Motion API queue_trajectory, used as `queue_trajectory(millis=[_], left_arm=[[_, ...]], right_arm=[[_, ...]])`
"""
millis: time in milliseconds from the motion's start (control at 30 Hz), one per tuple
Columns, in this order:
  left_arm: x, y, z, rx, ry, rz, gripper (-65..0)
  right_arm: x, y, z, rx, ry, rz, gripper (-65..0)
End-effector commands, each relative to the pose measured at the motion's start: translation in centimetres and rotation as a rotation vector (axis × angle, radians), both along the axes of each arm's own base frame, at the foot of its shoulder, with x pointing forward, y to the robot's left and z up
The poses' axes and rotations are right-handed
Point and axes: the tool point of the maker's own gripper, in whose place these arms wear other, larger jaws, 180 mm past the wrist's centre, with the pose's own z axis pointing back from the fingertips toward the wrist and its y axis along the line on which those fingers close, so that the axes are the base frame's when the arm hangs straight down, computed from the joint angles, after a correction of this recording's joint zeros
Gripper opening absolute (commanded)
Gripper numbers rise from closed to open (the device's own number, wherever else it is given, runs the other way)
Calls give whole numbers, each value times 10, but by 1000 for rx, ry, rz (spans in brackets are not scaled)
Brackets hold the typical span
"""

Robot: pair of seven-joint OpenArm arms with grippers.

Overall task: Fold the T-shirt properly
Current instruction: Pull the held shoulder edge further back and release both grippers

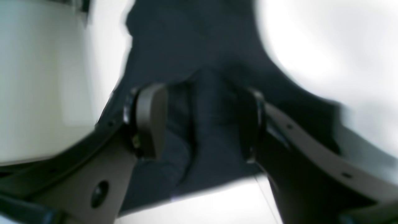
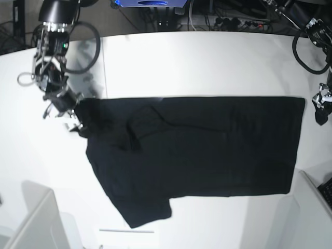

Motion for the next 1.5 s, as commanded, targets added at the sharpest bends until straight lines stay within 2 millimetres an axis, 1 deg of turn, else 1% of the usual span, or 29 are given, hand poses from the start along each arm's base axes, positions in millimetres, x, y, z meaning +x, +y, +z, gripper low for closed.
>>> queue_trajectory(millis=[0,67,133,200,267,367,433,567,633,733,800,867,900,1000,1067,1167,1200,1300,1367,1433,1467], left_arm=[[-6,11,13,35,-23,15,-123],[-23,17,5,33,12,38,-123],[-38,17,-5,22,38,56,-123],[-48,17,-11,13,54,71,-123],[-52,12,-19,-4,67,76,-123],[-52,6,-27,-28,68,79,-123],[-52,5,-36,-60,75,87,-125],[-45,4,-55,-137,69,111,-125],[-44,4,-64,-169,75,121,-125],[-34,3,-69,-207,57,128,-125],[-24,-6,-75,-227,65,101,-125],[-13,-13,-75,-216,83,51,-125],[-8,-17,-76,-213,89,30,-125],[2,-21,-73,-190,66,13,-125],[9,-26,-72,-177,48,-1,-125],[13,-34,-83,-197,60,-15,-125],[19,-36,-84,-212,53,-14,-125],[22,-39,-99,-270,66,4,-127],[21,-40,-106,-292,73,11,-127],[25,-41,-105,-298,68,10,-128],[26,-41,-105,-299,66,10,-133]], right_arm=[[1,-5,16,-15,-50,-10,-299],[-17,-5,11,-24,-23,-30,-297],[-35,-9,6,-35,5,-60,-297],[-50,-13,-4,-45,43,-95,-297],[-62,-15,-13,-49,72,-126,-296],[-72,-16,-20,-44,91,-147,-296],[-74,-14,-24,-41,103,-143,-288],[-77,-15,-36,-34,135,-146,-242],[-80,-16,-42,-32,153,-150,-237],[-79,-16,-49,-27,168,-154,-237],[-76,-18,-53,-26,174,-157,-237],[-76,-18,-56,-23,181,-158,-236],[-73,-17,-53,-23,163,-147,-236],[-65,-12,-46,-22,112,-109,-237],[-62,-12,-49,-19,113,-110,-237],[-60,-15,-60,-14,140,-119,-237],[-59,-16,-63,-11,147,-122,-237],[-58,-15,-73,-3,172,-124,-240],[-57,-5,-80,5,193,-90,-242],[-58,-2,-85,-9,215,-46,-243],[-56,4,-84,-10,211,-26,-243]])
